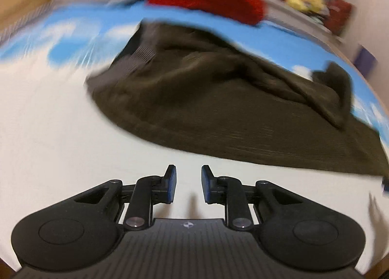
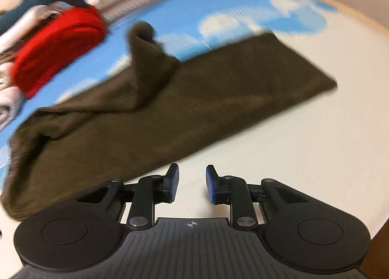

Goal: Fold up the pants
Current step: 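Grasp the grey waistband with the left tool while the right tool grasps the pant leg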

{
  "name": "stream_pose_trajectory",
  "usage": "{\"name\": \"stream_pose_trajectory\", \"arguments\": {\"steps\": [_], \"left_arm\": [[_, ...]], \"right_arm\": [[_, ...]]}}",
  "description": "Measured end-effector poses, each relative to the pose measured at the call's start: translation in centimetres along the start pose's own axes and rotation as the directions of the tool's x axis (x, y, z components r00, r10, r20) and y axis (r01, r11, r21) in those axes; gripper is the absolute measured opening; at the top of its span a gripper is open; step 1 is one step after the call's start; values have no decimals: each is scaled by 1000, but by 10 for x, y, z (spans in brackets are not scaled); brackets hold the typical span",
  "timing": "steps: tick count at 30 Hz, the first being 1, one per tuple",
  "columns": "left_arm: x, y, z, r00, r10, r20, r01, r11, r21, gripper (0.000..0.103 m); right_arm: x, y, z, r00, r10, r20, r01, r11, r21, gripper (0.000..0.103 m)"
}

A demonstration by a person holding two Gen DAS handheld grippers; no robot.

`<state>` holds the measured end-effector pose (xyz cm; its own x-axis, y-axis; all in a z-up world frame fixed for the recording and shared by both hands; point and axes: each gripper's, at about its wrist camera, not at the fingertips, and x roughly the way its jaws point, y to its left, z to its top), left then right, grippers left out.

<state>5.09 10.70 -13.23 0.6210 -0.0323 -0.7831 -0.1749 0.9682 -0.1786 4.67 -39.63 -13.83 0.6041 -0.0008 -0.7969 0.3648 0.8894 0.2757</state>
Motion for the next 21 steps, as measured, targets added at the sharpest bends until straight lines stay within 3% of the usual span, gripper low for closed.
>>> {"name": "stream_pose_trajectory", "arguments": {"steps": [3, 5, 8, 10, 11, 14, 18, 21], "left_arm": [[4, 25, 26, 998, -33, 60, 38, 996, -82, 27], [16, 48, 36, 999, -12, 51, 21, 984, -175, 34], [45, 90, 41, 999, -28, -41, 9, 916, -400, 34], [62, 108, 45, 996, -54, -71, 13, 872, -489, 38], [68, 113, 47, 996, -52, -76, 6, 862, -507, 45], [84, 123, 56, 998, -33, -61, -5, 844, -536, 48], [97, 121, 66, 1000, -18, -16, 7, 858, -514, 48], [102, 113, 71, 1000, 1, -16, -9, 873, -488, 43]], "right_arm": [[19, -15, 14, 998, 62, -22, -58, 988, 145, 30], [31, -16, 21, 998, 61, -14, -59, 988, 144, 45], [53, -20, 26, 998, 44, -50, -33, 981, 190, 46], [62, -27, 26, 996, 60, -68, -42, 970, 240, 46], [68, -28, 27, 996, 57, -75, -36, 966, 254, 46], [78, -27, 33, 997, 56, -57, -40, 966, 257, 46], [94, -19, 44, 999, 43, -25, -36, 975, 221, 46], [100, -16, 49, 999, 35, 3, -35, 979, 199, 29]]}}
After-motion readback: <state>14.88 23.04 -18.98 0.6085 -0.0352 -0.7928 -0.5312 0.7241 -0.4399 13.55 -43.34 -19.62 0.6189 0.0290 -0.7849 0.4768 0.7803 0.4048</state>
